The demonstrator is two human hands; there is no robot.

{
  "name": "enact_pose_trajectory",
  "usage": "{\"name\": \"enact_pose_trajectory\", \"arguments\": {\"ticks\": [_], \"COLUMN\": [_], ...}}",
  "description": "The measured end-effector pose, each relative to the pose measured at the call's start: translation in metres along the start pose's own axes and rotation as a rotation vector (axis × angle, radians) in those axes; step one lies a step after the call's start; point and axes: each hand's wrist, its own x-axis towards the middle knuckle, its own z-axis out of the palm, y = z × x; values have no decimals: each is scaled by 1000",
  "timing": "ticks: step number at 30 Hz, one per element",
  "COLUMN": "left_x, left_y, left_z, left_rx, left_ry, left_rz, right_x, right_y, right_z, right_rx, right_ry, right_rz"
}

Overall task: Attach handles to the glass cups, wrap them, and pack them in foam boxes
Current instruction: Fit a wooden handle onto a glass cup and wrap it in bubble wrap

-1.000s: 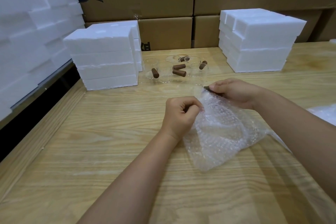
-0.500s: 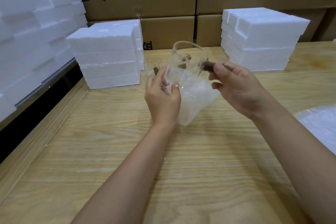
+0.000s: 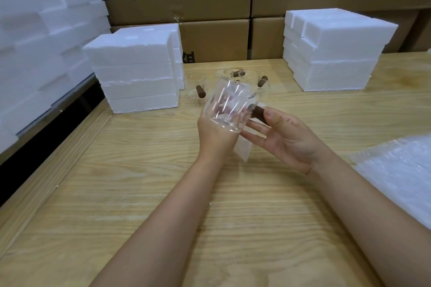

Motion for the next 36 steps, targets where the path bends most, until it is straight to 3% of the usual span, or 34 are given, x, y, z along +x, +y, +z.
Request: {"name": "enact_pose_trajectory", "arguments": {"ticks": [4,12,16,30,36], "left_x": [5,13,12,10,3], "left_y": [-7,-17,-16,-4,1], "left_z": [0,-5,-2,-2,6], "left_rx": [-56,-25,46,-46,-35], "left_ry": [-105,5,64,216,122], "left_rz": [-12,-60,36,192,251], "right_x": [4,2,0,-12,-11], "right_y": [0,-14,-16,-23,-11], "right_z": [-5,-19,-20,-9,-5], "right_rx": [80,23,-230,-1167,-1438], "right_ry": [134,342,314,351,349], "right_rz": [-31,-173,-226,-342,-446]}}
